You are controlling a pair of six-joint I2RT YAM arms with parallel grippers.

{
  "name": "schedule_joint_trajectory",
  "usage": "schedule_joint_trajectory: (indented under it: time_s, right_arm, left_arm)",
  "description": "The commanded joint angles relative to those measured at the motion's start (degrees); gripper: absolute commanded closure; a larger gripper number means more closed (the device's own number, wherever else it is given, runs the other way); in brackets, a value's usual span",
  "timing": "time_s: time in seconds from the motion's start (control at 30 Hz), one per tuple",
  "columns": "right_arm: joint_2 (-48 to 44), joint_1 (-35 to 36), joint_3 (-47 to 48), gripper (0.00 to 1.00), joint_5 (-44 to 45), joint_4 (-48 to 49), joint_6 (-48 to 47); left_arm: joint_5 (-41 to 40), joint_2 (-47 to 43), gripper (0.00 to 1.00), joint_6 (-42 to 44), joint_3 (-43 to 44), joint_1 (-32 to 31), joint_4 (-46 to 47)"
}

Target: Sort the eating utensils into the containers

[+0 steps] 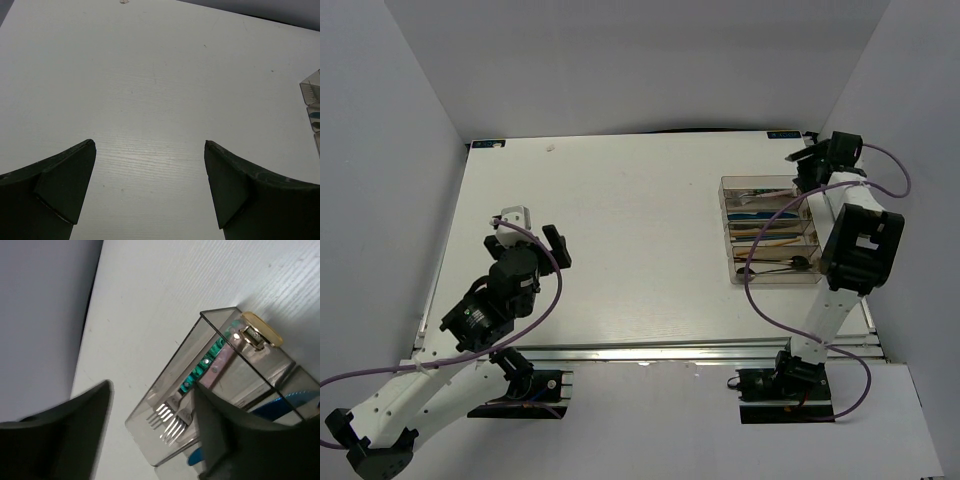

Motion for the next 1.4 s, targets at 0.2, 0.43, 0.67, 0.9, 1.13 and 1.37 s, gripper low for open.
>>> schedule_joint_trajectory:
  time_s: [0.2,0.43,0.67,0.9,1.13,1.37]
  right_arm:
    - [-14.5,0.7,9.3,0.11,12.1,-13.9,-13.8]
    - [-42.5,4.1,-12.3,0.1,12.1,-6.3,-30.7]
    - [-68.2,12.6,-24.3,0.11,8.4,-12.0,-42.4]
    - [-77.0,17.1,-21.2,0.11,8.5,-26.9,-46.0]
    - [-83.7,22.9,-19.7,0.11,9.0,-31.8,-45.9]
    - [-85.9,26.1,-16.1,0.11,13.0,-36.4,-47.4]
  left_arm:
    - [-10.1,7.1,0.02,-5.1,3.8,-0.2,-3.6]
    - [-12.6,22.7,0.02,-10.2,19.7,7.4,-12.4]
    - [-11.9,21.3,0.02,-5.9,29.9,17.0,-14.5]
    - [-18.7,10.4,0.02,-2.0,29.0,17.0,-15.4]
    - [-19.6,-1.7,0.02,0.5,23.2,17.0,-15.3]
    - [-19.0,-4.2,0.02,2.4,22.5,17.0,-21.1]
